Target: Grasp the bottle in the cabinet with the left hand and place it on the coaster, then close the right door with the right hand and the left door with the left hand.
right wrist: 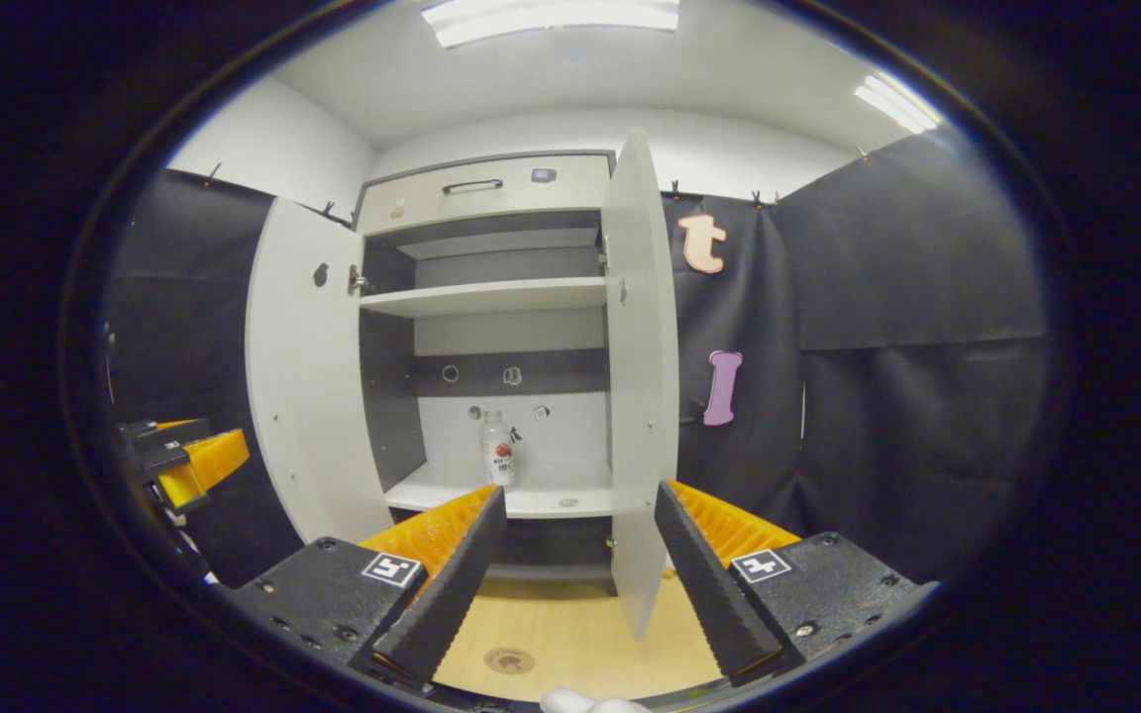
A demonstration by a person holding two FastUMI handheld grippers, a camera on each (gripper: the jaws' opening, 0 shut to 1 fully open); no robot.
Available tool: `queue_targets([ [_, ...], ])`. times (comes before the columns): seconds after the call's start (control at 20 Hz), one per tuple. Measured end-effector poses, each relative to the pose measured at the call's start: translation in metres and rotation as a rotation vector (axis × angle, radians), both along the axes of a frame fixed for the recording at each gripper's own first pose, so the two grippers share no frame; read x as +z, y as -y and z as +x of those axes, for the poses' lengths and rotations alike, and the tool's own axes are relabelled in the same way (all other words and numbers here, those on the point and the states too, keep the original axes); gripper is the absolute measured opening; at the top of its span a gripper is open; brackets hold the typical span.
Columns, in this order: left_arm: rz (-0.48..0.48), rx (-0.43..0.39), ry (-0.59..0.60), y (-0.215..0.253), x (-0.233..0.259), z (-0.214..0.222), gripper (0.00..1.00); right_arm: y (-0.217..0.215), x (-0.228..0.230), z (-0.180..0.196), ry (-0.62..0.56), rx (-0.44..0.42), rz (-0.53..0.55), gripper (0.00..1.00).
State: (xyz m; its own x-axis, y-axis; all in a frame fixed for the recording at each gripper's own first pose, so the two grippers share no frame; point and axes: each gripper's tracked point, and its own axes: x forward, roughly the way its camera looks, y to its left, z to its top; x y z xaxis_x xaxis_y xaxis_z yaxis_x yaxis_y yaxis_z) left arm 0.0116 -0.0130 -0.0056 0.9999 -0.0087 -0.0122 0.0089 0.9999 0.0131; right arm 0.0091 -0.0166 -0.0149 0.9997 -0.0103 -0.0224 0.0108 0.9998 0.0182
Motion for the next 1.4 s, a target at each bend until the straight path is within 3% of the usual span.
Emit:
queue_targets([
  [0.3,-0.01,-0.001,-0.017,0.014,-0.012,0.027,0.96,0.014,0.0,0.009,0.004,0.005,0.004,0.99],
  [0.6,-0.036,-0.028,-0.035,0.045,-0.041,0.087,0.96,0.032,0.002,0.017,0.007,0.009,0.004,0.99],
  [0.9,-0.079,-0.084,-0.058,0.096,-0.078,0.176,0.96,0.056,0.0,0.023,0.0,-0.007,0.01,0.95],
  [1.4,-0.052,-0.076,-0.033,0.147,-0.107,0.34,0.96,0.091,0.006,0.041,-0.003,-0.068,0.004,0.95],
])
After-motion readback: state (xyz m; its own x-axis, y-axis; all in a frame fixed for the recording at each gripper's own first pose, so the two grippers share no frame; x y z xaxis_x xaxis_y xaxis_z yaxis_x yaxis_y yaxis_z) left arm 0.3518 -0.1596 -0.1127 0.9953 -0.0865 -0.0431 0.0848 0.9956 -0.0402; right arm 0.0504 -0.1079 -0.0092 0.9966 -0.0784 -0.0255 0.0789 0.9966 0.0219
